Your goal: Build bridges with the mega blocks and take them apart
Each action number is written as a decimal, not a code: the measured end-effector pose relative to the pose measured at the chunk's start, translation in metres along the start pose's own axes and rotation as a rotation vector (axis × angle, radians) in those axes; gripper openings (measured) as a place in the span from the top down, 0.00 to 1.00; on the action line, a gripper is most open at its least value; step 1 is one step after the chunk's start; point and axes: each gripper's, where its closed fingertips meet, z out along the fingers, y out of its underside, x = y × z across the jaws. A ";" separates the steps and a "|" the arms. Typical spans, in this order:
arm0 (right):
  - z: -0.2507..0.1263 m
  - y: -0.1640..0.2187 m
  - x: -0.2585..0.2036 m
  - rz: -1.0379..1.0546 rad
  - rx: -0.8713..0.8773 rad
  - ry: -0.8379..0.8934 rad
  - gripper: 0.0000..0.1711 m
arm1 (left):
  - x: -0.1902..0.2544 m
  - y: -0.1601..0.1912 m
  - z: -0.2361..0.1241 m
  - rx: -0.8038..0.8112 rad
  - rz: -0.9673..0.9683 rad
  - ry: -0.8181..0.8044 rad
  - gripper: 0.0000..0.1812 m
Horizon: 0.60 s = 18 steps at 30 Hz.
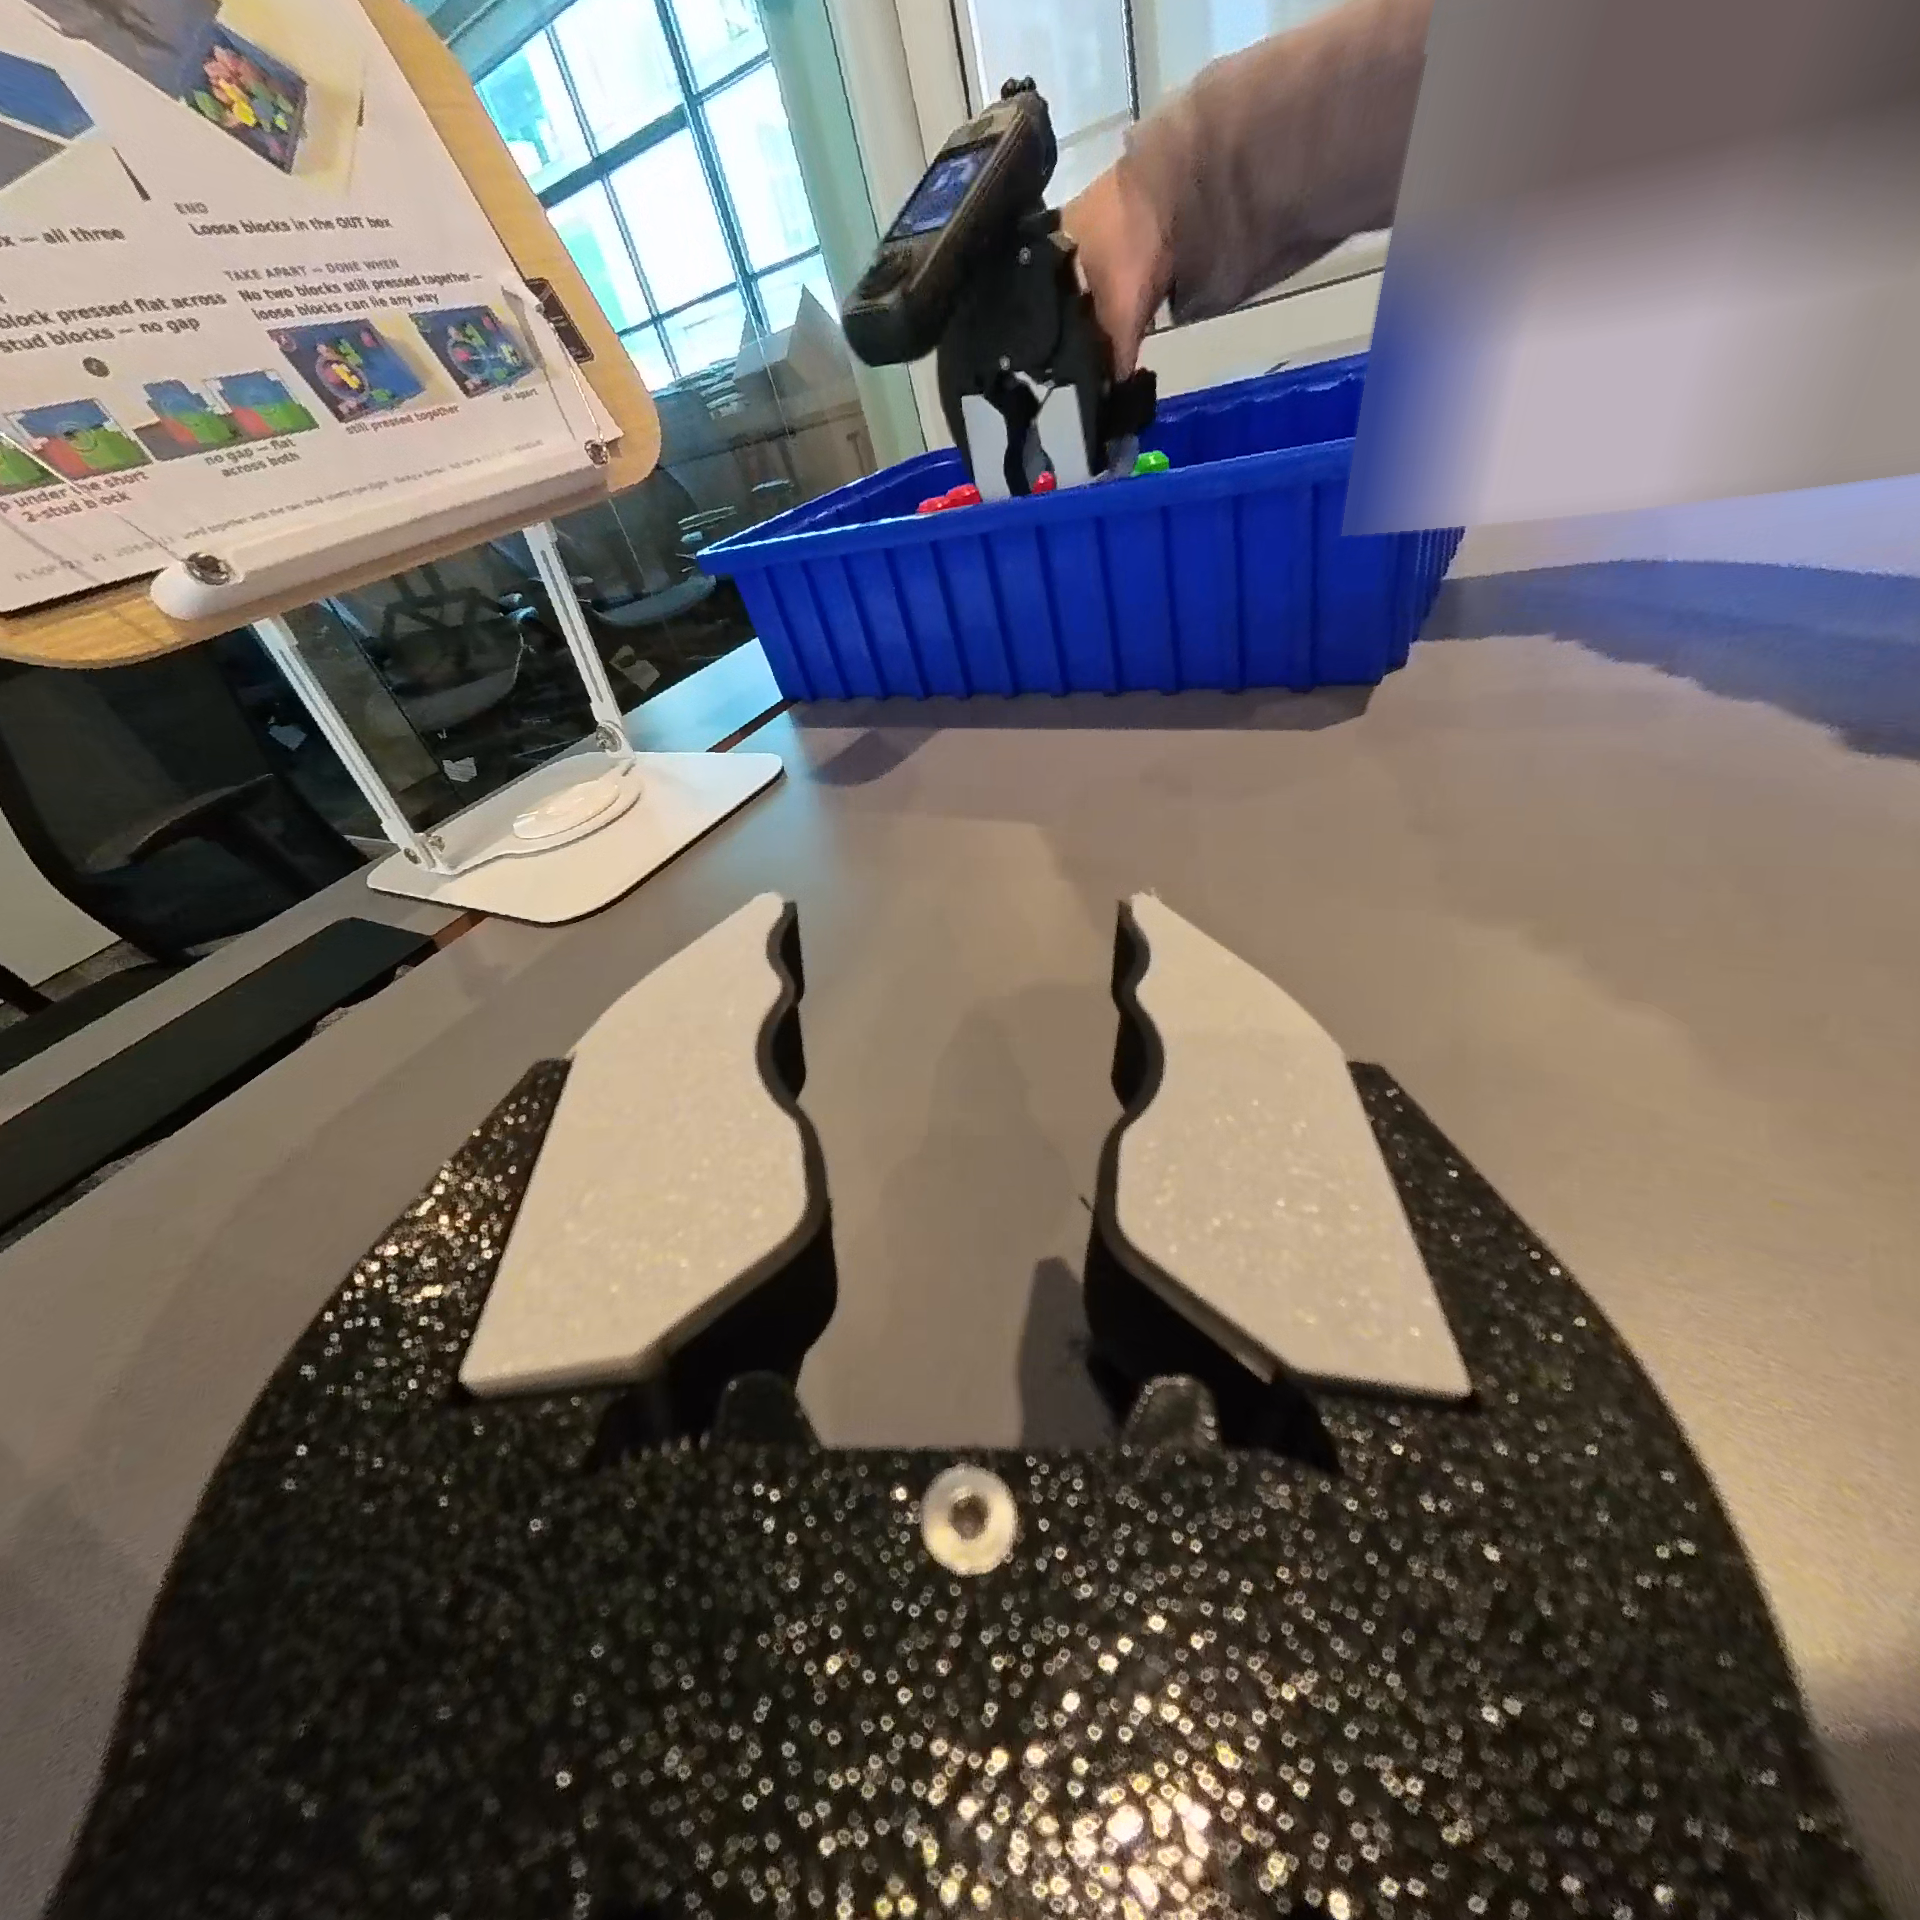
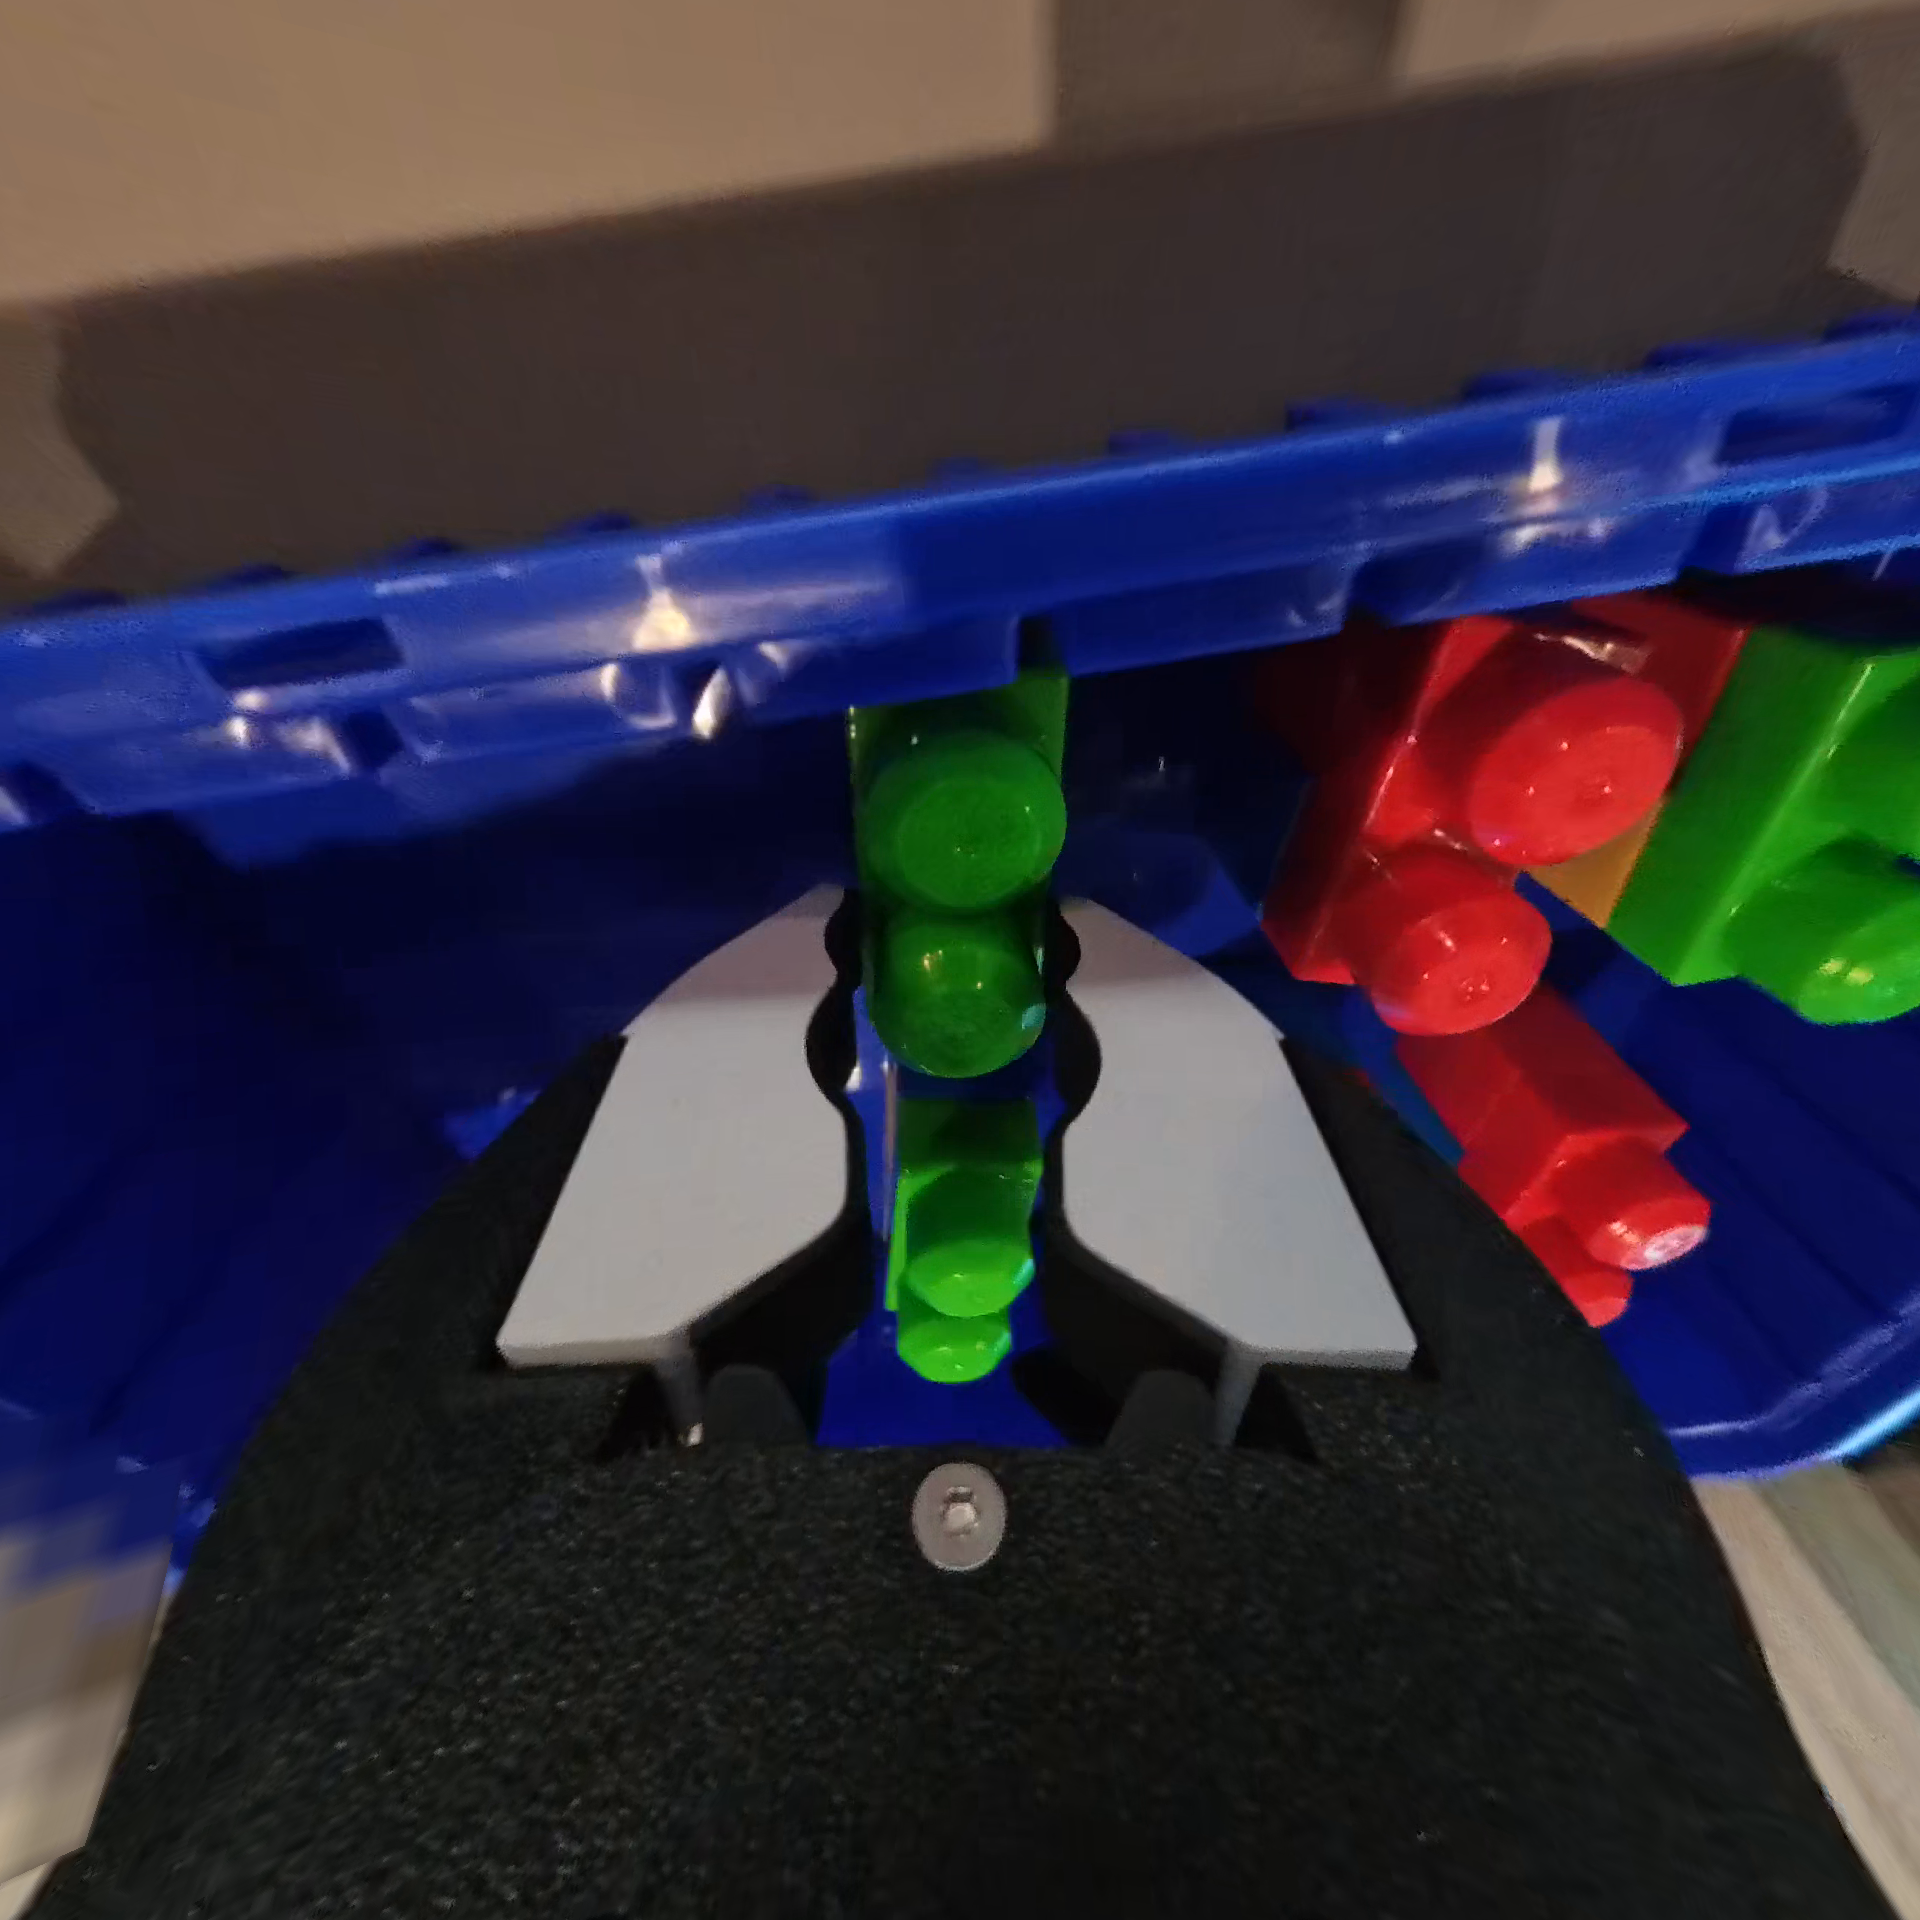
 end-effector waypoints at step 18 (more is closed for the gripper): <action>-0.179 -0.066 -0.068 0.177 1.028 0.377 0.68 | -0.007 -0.005 -0.001 0.029 -0.020 -0.068 0.63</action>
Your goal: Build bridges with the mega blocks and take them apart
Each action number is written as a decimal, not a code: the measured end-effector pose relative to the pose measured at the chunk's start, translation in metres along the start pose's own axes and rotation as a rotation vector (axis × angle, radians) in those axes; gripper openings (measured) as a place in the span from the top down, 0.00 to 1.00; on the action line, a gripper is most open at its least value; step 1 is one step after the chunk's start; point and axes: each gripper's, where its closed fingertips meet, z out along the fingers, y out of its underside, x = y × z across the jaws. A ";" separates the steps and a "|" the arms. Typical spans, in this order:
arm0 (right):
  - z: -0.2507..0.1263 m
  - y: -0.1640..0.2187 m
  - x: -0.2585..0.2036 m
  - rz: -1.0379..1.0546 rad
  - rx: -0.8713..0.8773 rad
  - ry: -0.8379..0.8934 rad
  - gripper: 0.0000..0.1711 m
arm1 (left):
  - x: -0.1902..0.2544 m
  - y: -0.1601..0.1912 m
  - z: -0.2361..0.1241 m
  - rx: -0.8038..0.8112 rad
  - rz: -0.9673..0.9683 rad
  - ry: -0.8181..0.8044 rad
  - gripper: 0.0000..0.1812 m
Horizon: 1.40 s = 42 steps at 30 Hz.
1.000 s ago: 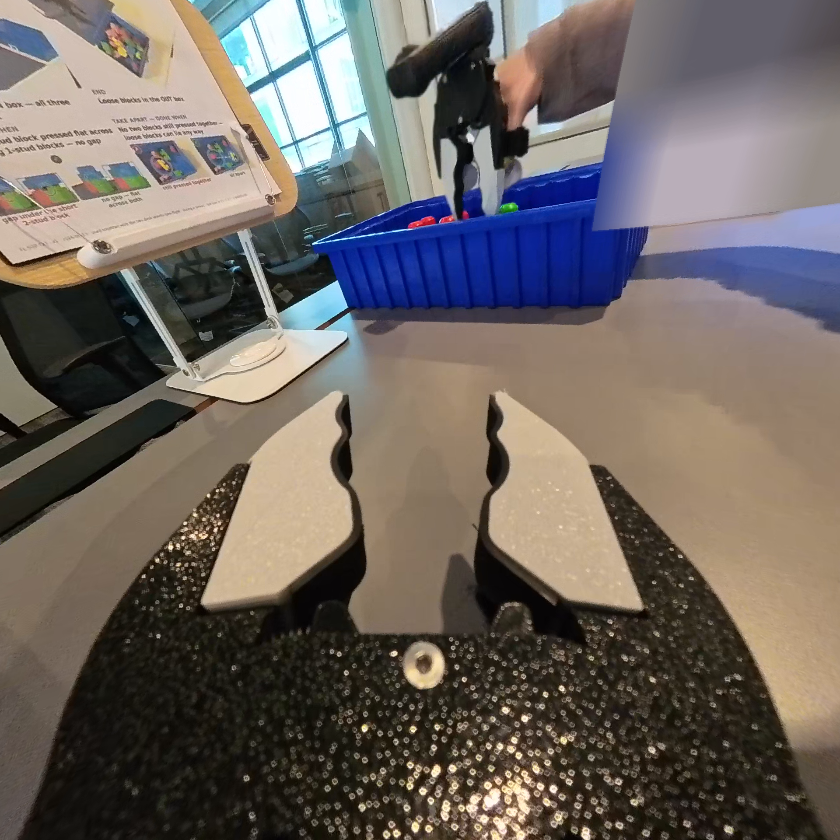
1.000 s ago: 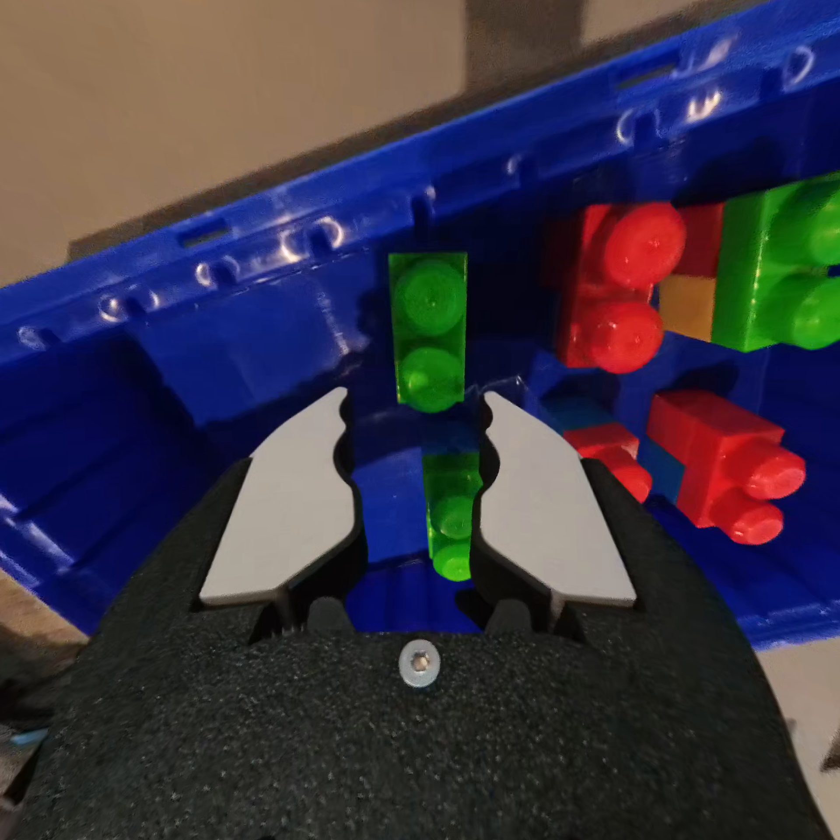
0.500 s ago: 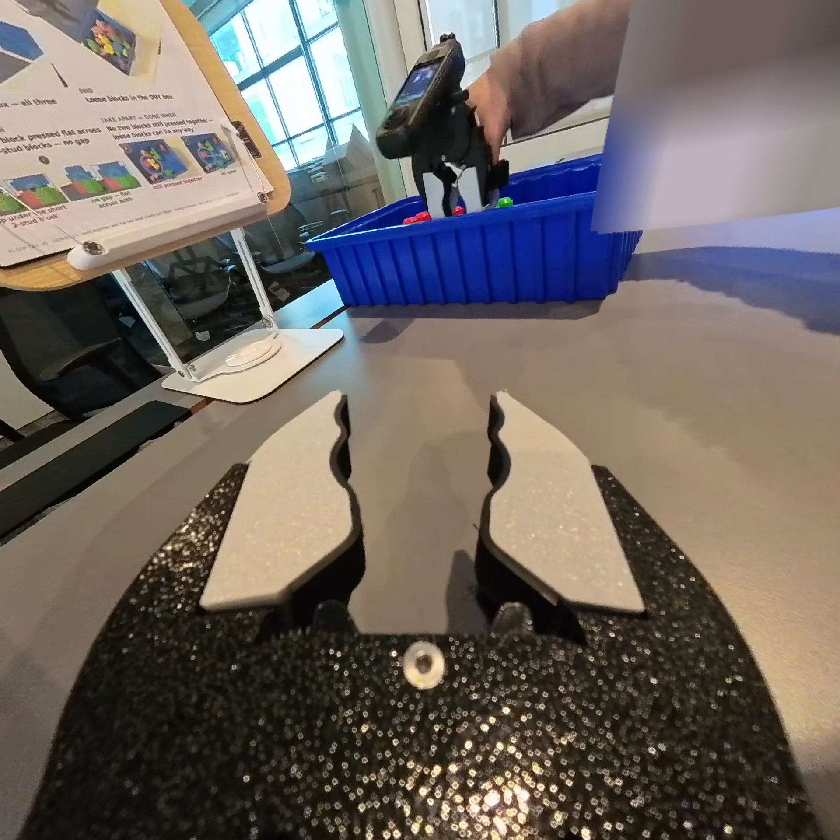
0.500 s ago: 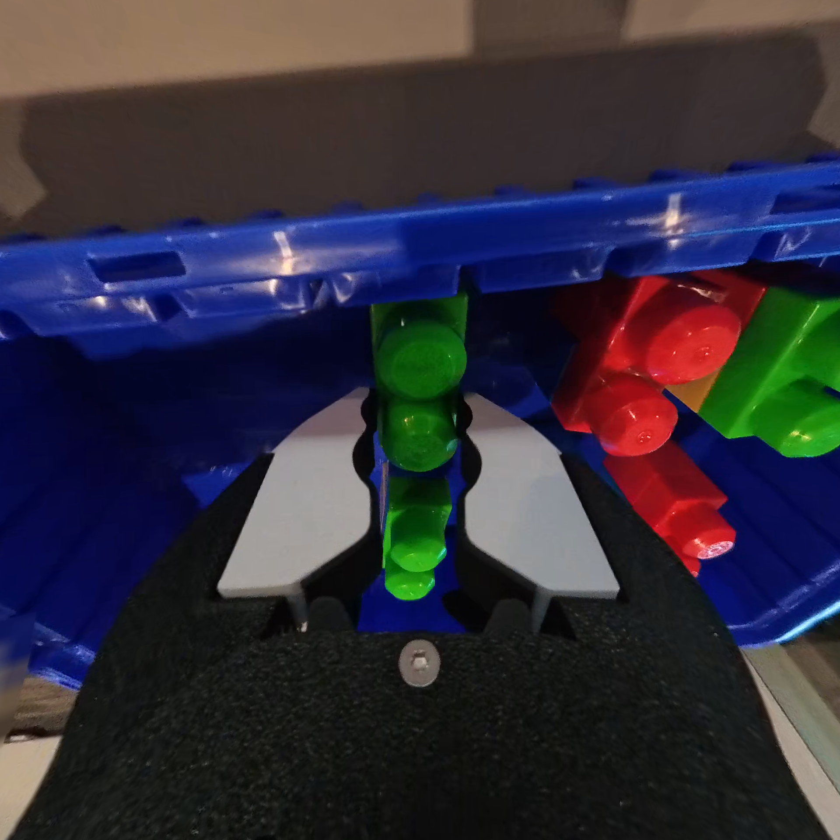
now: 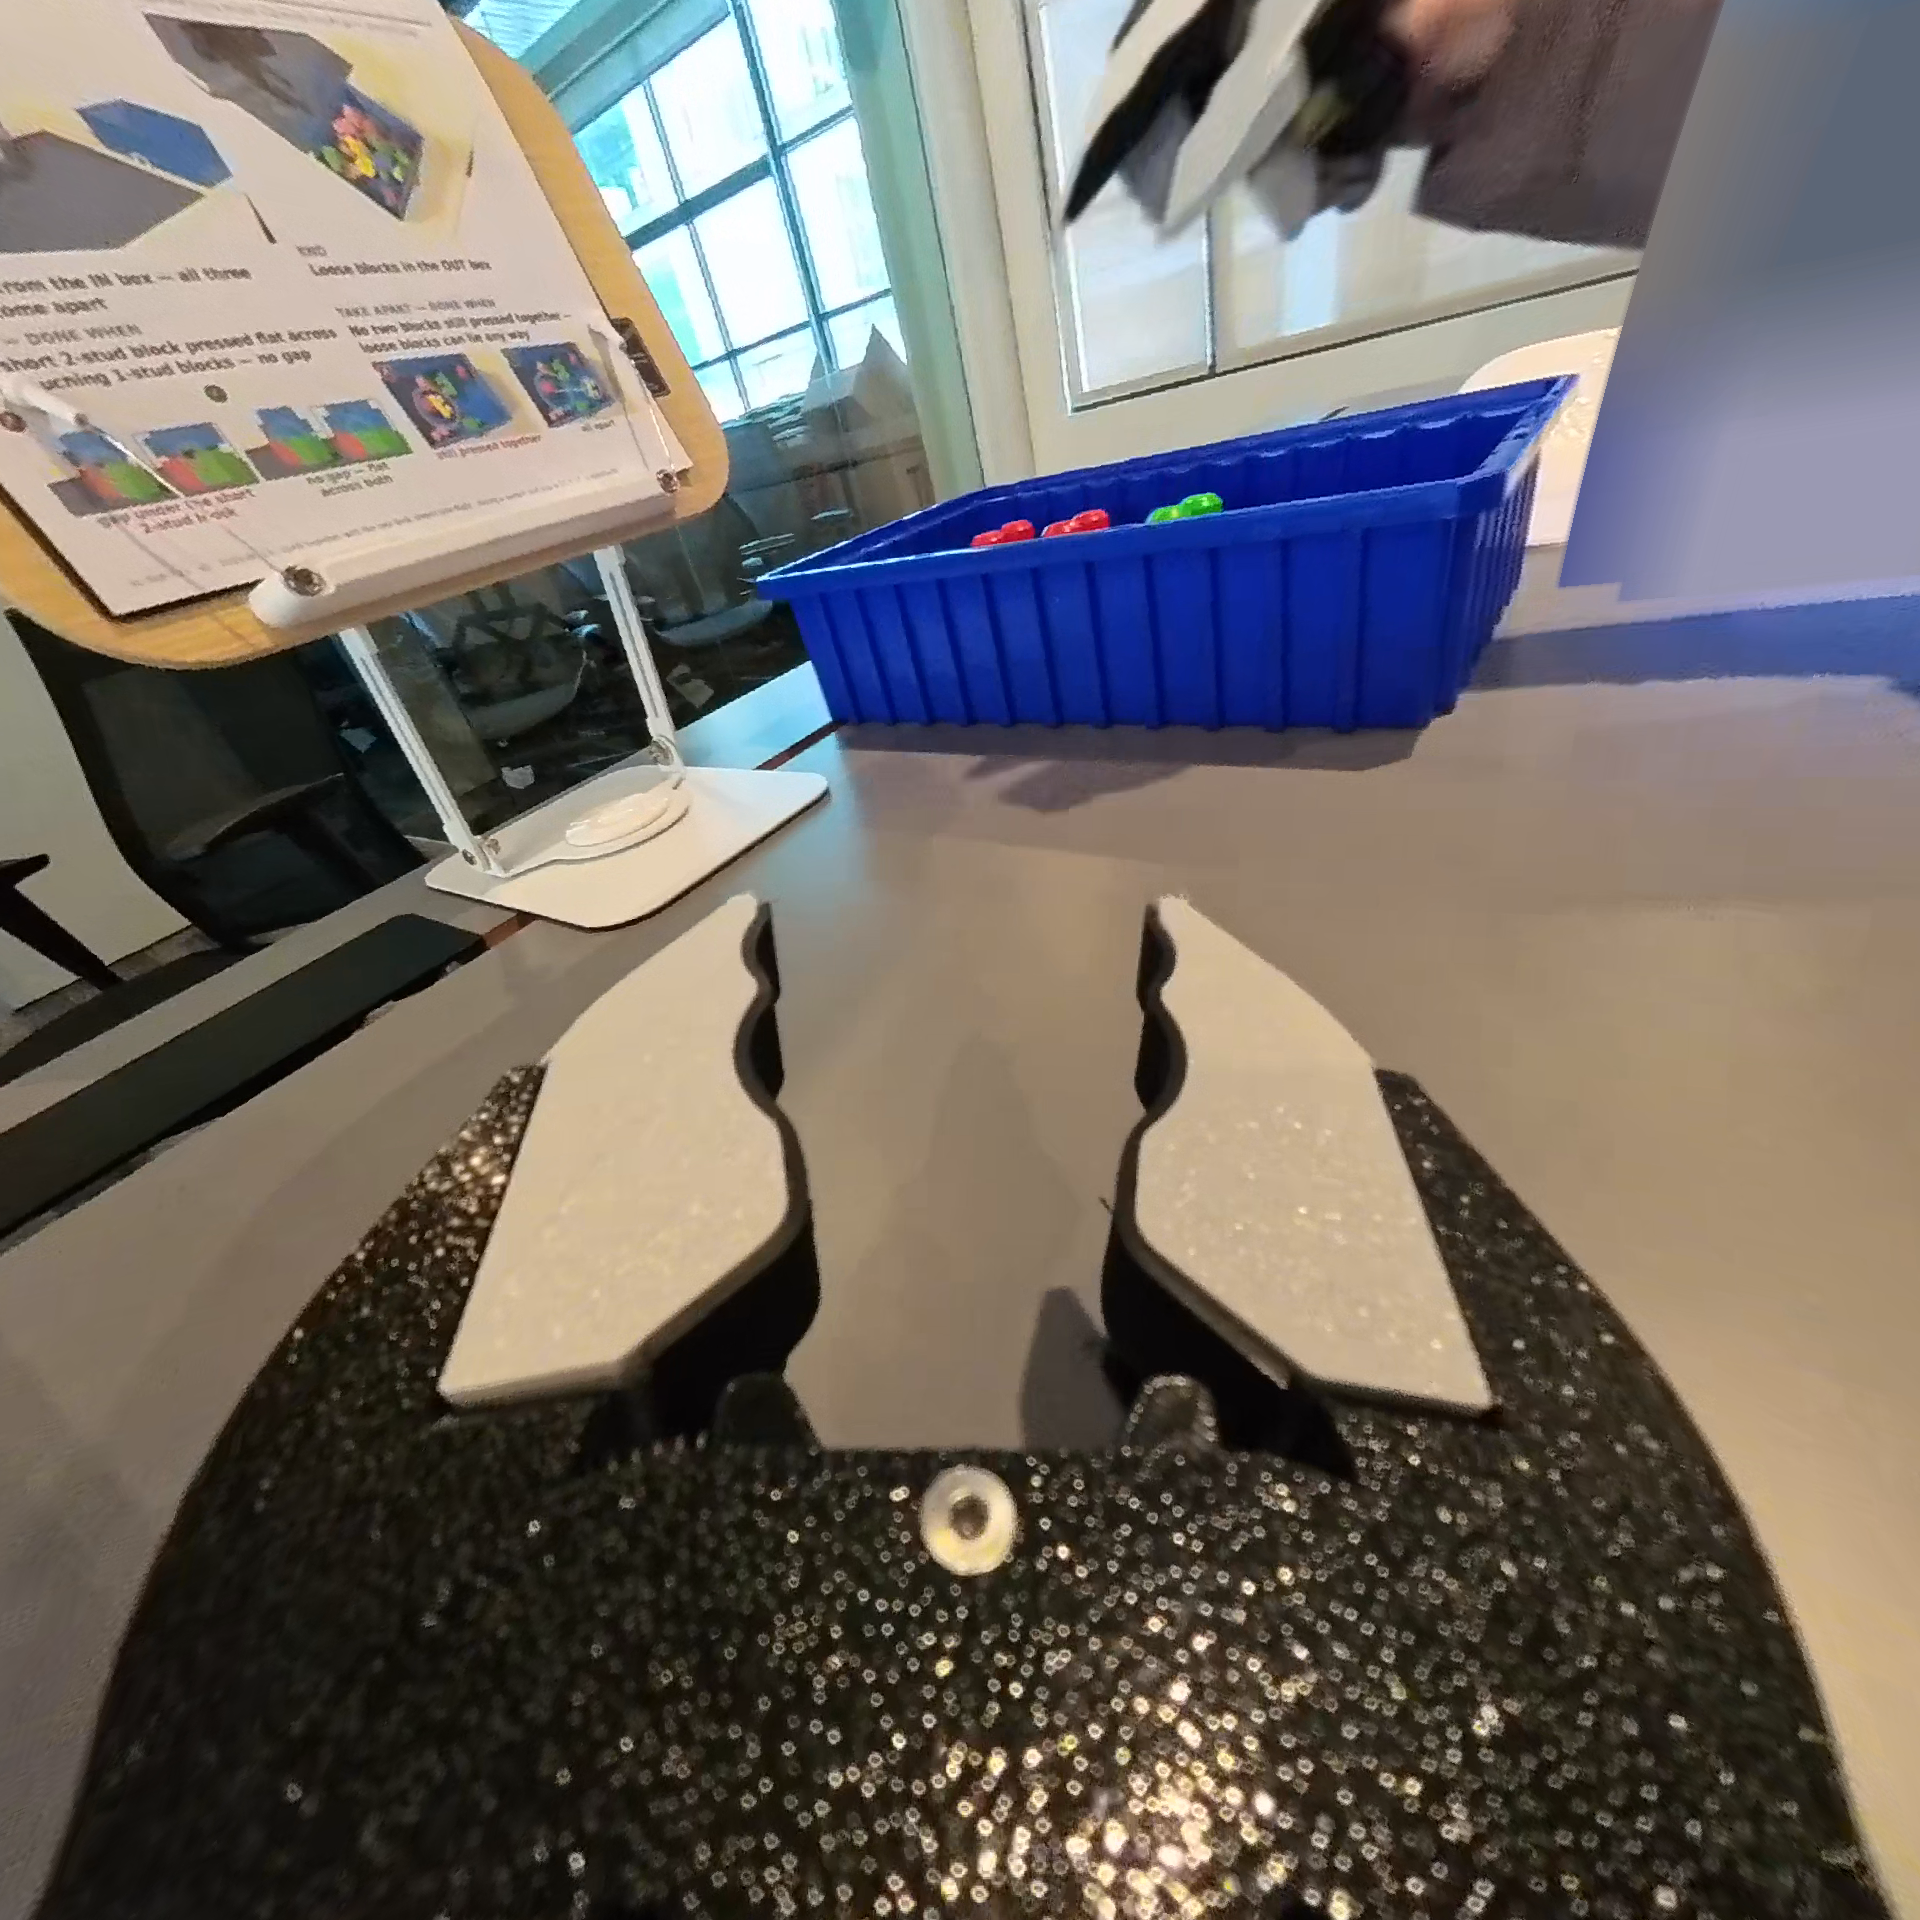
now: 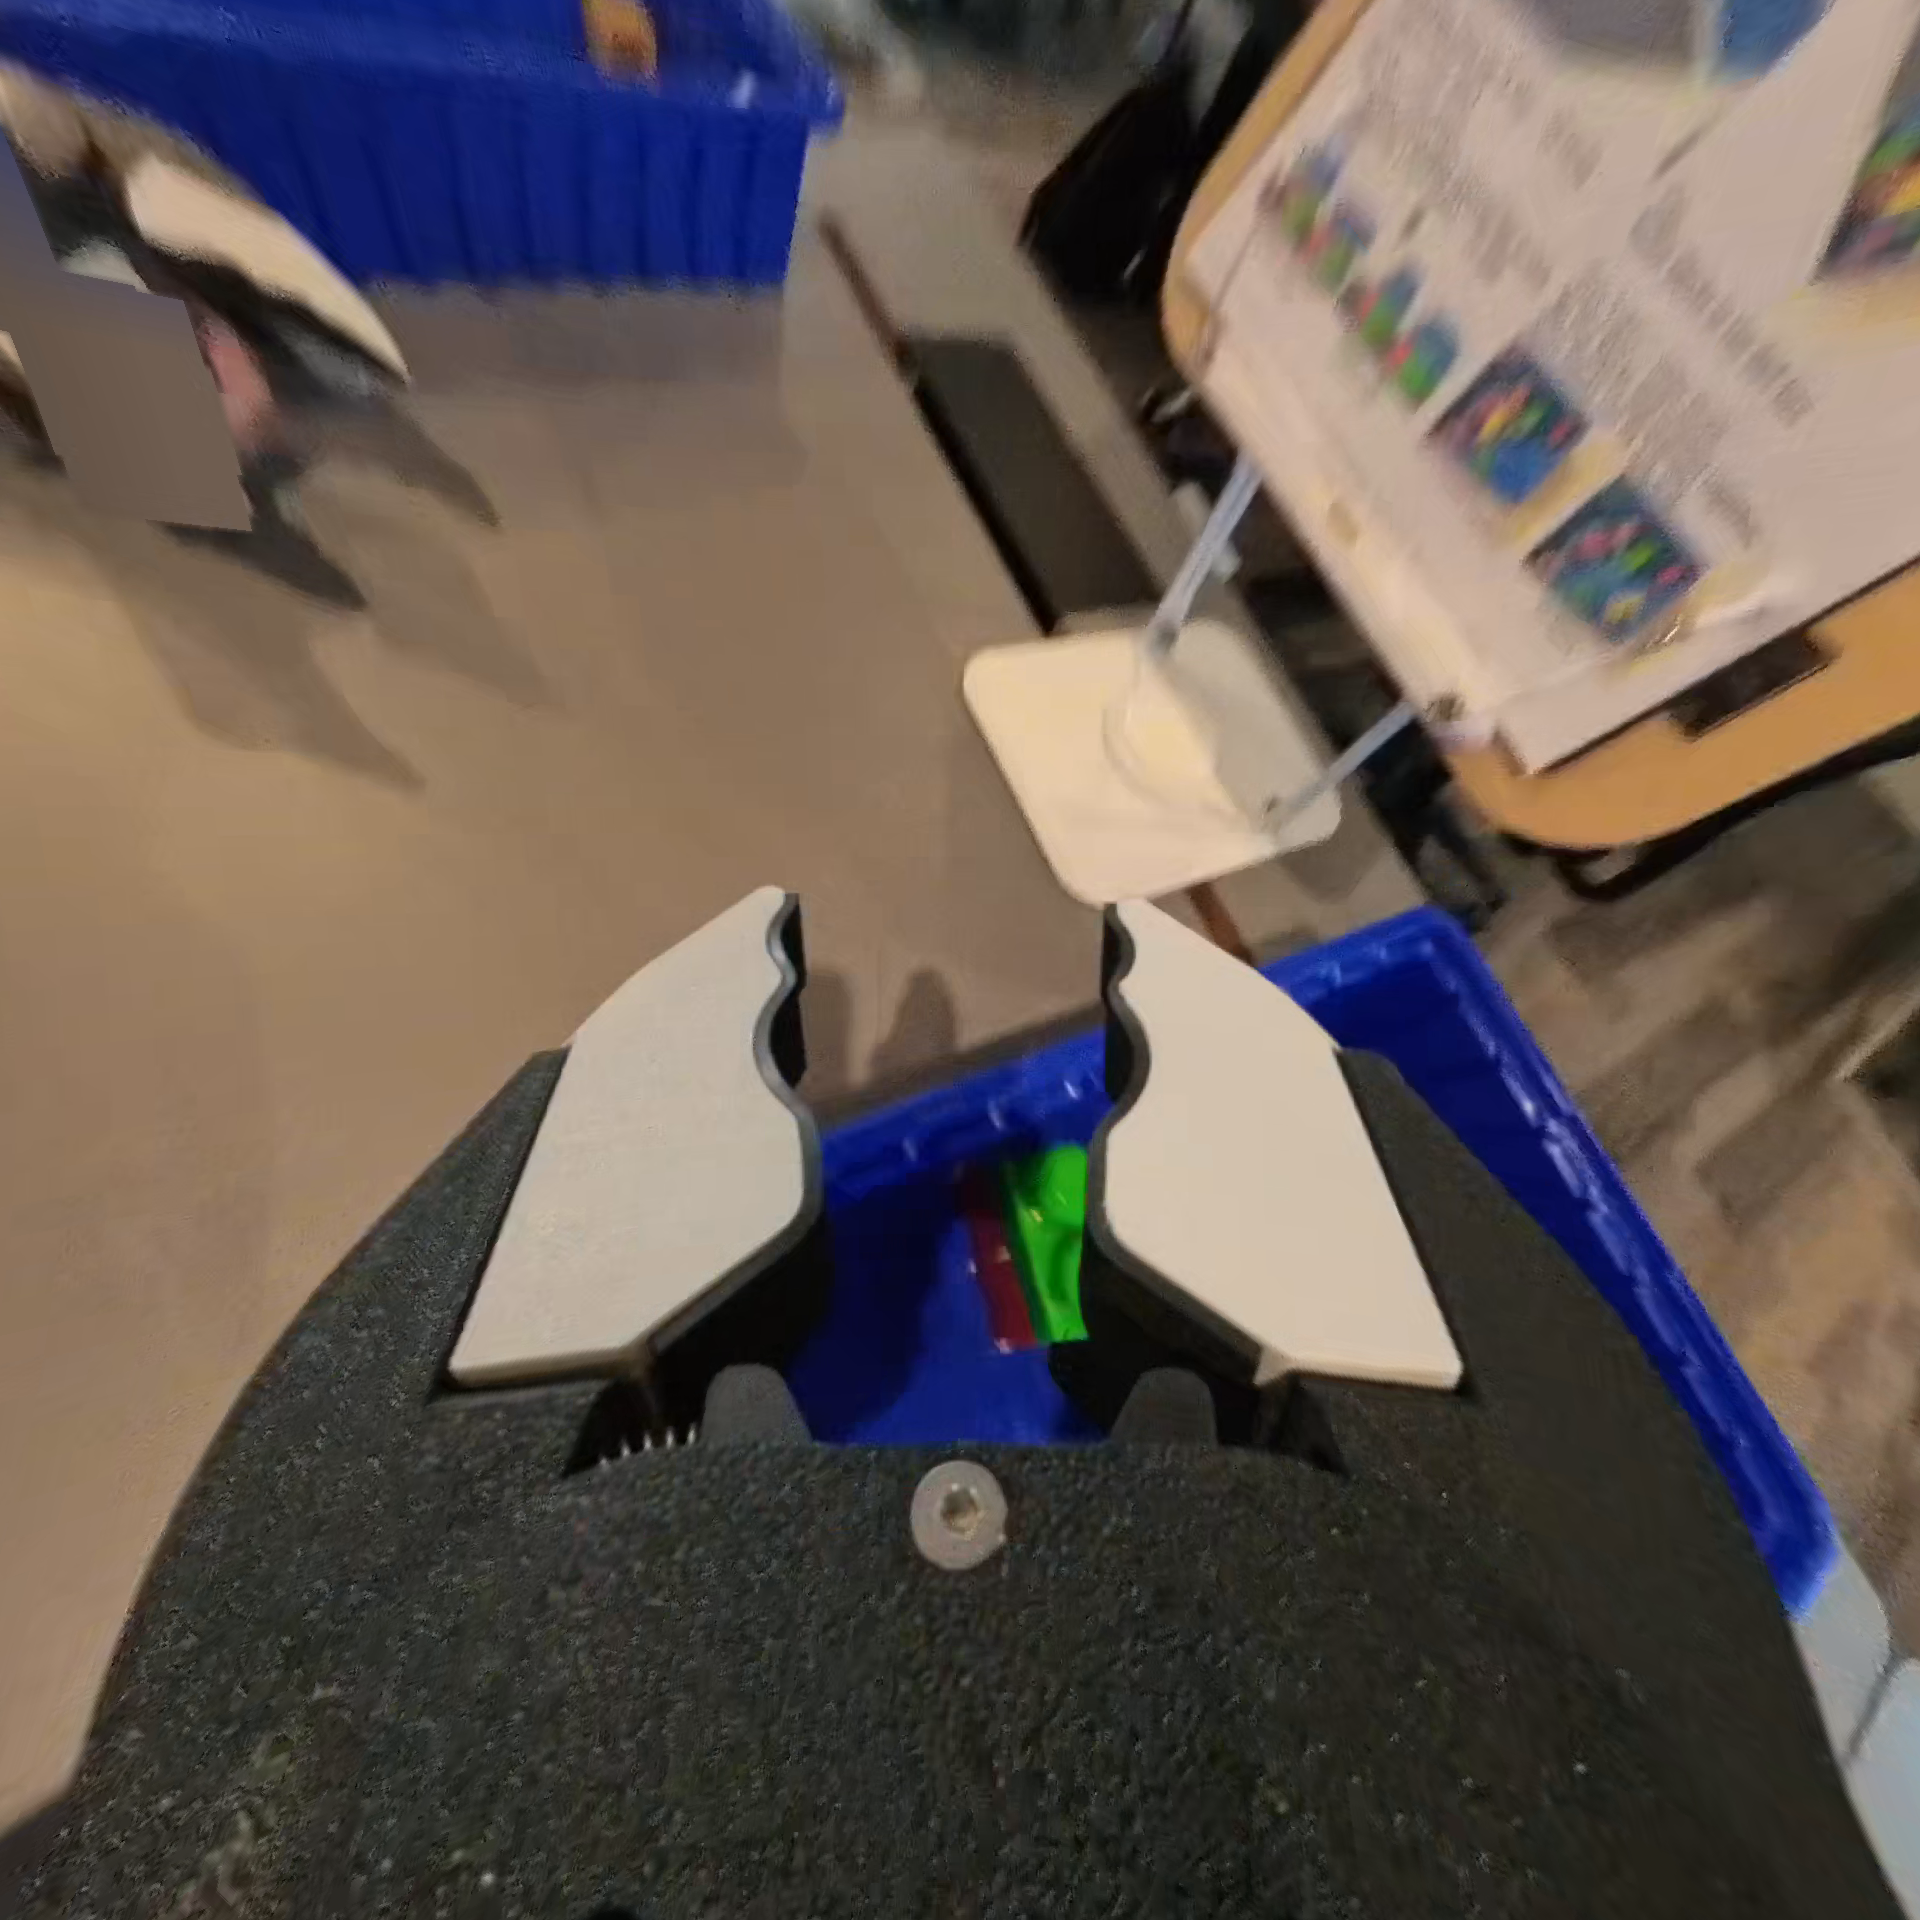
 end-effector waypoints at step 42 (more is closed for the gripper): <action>0.138 -0.020 -0.138 0.162 0.585 0.361 0.65 | -0.018 -0.047 -0.029 0.052 0.134 -0.401 0.71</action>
